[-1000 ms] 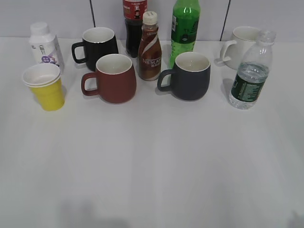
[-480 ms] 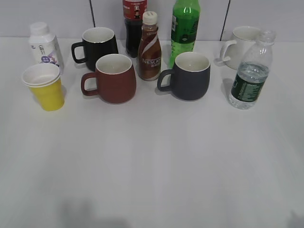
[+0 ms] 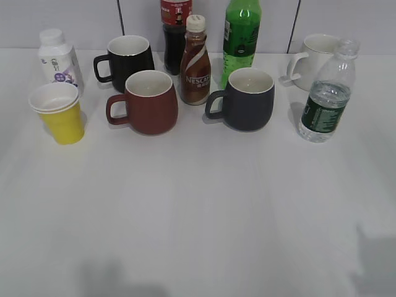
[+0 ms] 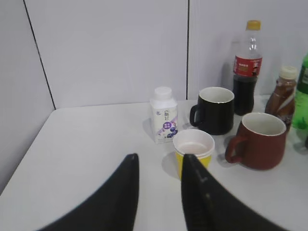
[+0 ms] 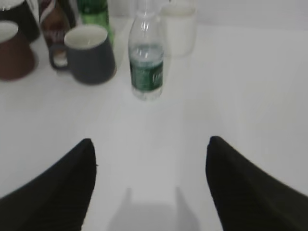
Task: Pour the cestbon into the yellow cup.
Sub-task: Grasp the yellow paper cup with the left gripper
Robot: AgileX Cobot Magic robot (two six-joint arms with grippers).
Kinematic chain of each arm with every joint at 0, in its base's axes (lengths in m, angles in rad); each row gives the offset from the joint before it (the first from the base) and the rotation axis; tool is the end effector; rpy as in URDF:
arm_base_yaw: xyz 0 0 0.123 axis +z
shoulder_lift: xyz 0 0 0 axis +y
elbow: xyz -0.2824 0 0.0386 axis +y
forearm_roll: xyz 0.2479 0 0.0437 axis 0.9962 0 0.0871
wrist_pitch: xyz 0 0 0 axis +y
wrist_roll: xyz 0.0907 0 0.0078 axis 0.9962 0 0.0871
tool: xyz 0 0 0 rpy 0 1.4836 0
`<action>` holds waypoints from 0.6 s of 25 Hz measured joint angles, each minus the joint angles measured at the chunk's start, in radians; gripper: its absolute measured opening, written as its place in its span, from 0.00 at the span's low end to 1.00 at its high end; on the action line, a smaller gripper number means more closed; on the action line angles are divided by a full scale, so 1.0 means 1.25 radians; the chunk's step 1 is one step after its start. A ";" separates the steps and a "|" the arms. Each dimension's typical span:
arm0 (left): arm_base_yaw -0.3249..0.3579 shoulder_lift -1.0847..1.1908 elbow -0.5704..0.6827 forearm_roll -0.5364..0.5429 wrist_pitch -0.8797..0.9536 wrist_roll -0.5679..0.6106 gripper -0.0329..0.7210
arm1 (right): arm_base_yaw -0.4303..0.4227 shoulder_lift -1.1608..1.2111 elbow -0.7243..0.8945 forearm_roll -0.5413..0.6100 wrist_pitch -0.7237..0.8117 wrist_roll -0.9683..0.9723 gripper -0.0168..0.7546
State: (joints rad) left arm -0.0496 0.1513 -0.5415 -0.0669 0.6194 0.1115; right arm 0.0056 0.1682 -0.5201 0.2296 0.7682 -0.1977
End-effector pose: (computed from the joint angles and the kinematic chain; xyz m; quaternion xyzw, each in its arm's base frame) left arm 0.0291 -0.0050 0.3255 0.0529 0.7532 -0.0122 0.6555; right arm 0.0310 0.0146 0.3068 -0.0614 0.8060 0.0567 0.5860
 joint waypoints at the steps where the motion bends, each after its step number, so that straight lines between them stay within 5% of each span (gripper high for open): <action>1: 0.000 0.031 0.010 -0.001 -0.026 0.000 0.36 | 0.000 0.023 0.005 0.000 -0.039 0.000 0.71; 15: -0.025 0.566 0.089 -0.111 -0.496 0.000 0.37 | 0.096 0.321 0.020 -0.001 -0.374 -0.001 0.71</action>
State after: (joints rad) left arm -0.0808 0.8585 -0.4307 -0.2055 0.0000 0.1115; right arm 0.1254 0.5690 -0.4950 0.2285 0.3007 -0.1984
